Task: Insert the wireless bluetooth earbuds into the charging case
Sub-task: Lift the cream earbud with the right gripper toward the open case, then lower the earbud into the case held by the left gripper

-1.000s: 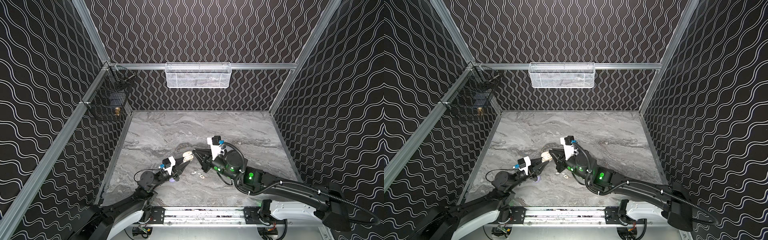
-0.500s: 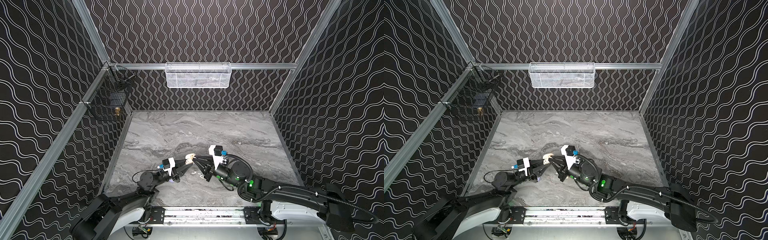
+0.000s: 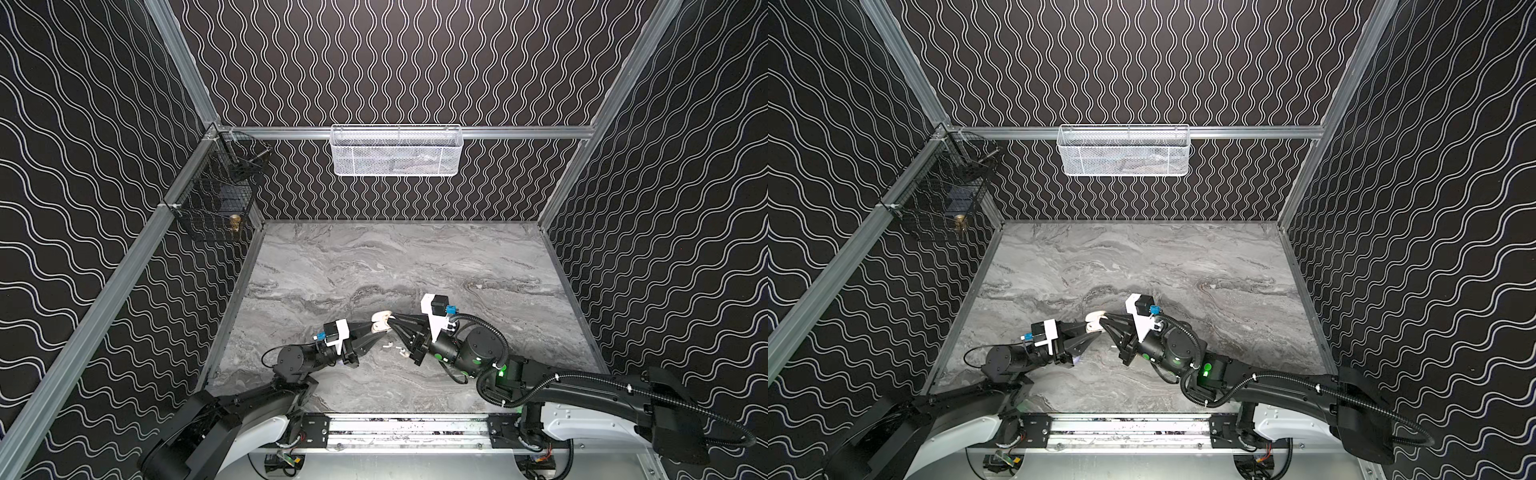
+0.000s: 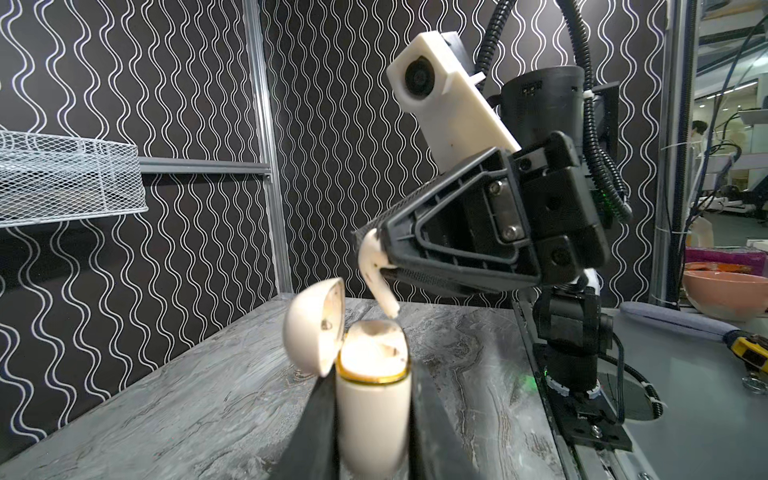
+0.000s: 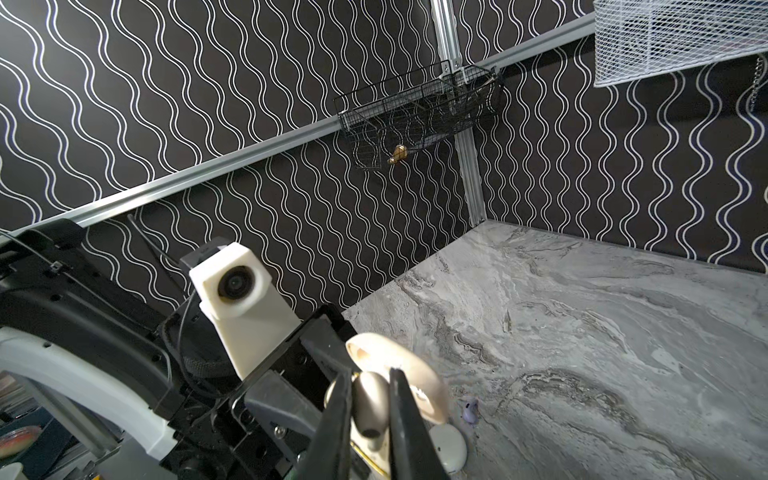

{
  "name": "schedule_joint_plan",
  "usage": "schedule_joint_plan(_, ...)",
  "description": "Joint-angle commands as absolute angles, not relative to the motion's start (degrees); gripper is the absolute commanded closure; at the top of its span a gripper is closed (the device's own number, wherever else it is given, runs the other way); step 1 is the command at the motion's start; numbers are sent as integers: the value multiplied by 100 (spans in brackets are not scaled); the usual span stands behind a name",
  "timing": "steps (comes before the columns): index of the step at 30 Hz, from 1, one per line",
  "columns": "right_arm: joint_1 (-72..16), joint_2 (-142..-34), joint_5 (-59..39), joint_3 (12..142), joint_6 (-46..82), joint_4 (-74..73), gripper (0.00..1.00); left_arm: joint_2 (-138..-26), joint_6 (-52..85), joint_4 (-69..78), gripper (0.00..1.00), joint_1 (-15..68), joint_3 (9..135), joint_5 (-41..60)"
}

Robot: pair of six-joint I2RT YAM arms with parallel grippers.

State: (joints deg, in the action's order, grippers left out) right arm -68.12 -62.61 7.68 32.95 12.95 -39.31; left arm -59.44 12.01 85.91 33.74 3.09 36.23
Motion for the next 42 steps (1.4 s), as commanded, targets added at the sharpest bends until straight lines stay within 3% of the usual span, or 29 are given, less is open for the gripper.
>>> schedule_joint_plan(1,-6812,-6268,821,3253,1274,-4346,86,-5908,1283,8859,100,3382,371,3757)
schedule_joint_plan(29,-6818,-6218,926,3032,1060,-4649,90,-5756,1221,8864,100,3475,343,3771)
schedule_joint_plan(42,-7046,-6640,593,3521,916,-4817,90,-5840,1191,8834,100,3475,329,3608)
